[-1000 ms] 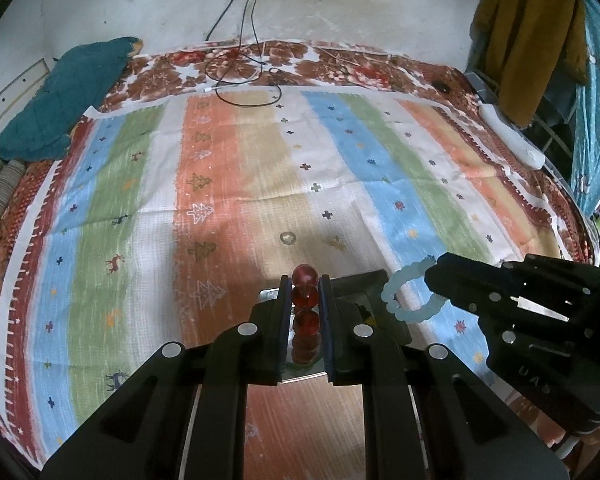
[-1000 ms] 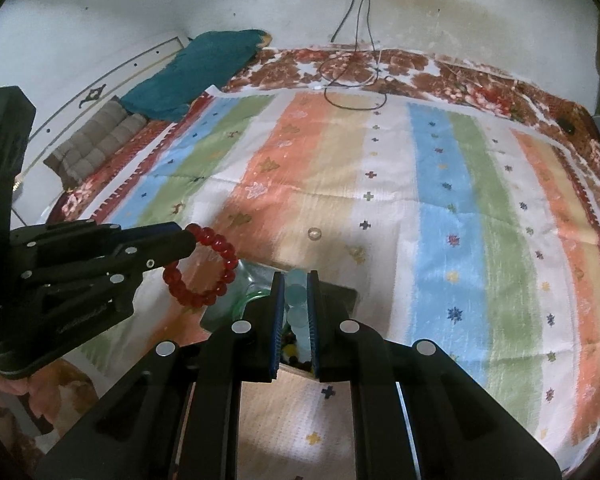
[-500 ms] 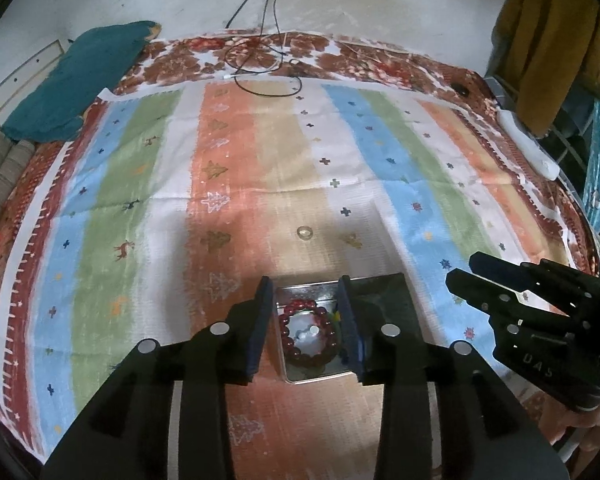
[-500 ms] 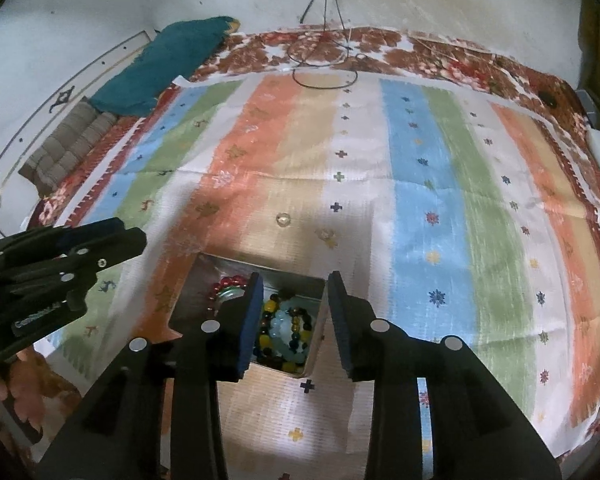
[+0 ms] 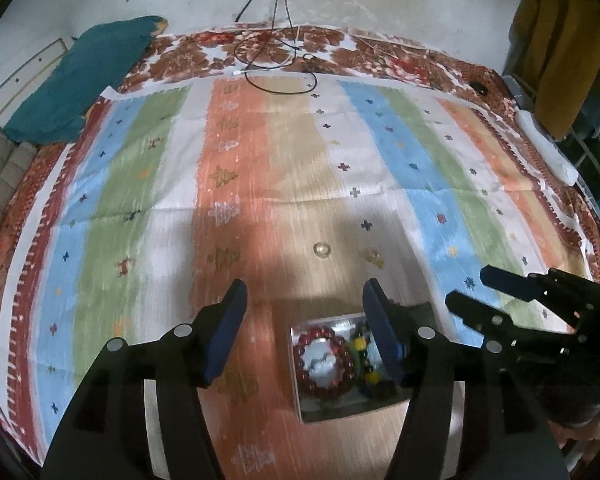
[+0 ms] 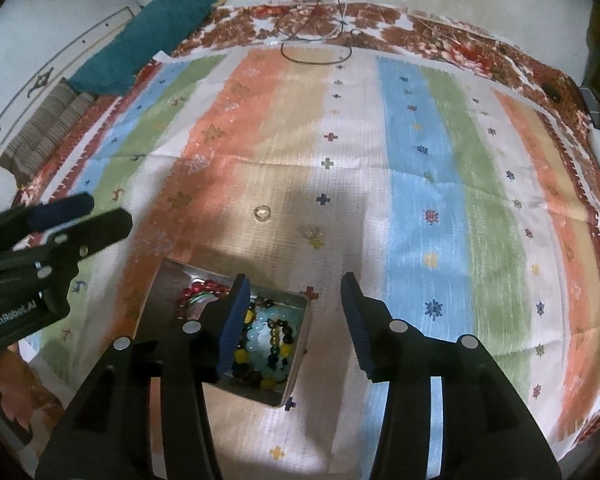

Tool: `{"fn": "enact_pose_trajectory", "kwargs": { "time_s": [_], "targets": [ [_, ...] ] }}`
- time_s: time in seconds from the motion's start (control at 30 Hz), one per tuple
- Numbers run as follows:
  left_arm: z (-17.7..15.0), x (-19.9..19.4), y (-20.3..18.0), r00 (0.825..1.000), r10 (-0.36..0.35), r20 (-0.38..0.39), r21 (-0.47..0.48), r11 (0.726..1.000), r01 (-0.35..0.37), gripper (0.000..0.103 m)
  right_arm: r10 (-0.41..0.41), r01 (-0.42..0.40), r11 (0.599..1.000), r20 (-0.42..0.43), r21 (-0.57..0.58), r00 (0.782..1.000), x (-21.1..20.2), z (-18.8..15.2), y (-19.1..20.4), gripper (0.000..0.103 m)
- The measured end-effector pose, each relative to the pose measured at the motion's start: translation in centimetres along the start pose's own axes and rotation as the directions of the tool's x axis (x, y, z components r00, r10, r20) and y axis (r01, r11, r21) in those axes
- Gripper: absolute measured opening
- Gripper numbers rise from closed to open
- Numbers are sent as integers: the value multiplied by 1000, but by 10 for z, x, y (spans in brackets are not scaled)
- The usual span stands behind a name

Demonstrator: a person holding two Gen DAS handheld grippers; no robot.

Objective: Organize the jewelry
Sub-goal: 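Move both open tools toward the two small rings on the cloth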

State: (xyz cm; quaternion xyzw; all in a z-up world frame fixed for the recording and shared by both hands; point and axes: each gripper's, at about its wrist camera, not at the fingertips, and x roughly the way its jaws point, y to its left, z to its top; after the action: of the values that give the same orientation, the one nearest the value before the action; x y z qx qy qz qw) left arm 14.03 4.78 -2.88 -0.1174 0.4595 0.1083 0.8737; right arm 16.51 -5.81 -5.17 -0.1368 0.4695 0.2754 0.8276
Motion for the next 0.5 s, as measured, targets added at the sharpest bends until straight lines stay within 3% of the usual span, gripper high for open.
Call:
{"fn": "enact_pose_trajectory", "kwargs": {
  "time_s": [0.17,0.5],
  "targets": [
    [13,18,2,1000,-3,-26,-8,1000,3,64,1,-1,1000,-29,-17,1000,13,9,-1,54],
    [31,51,9,997,-5,-78,-13,1000,4,65,8,-8,1000,-103,0,995,44,23,-11,55]
  ]
}}
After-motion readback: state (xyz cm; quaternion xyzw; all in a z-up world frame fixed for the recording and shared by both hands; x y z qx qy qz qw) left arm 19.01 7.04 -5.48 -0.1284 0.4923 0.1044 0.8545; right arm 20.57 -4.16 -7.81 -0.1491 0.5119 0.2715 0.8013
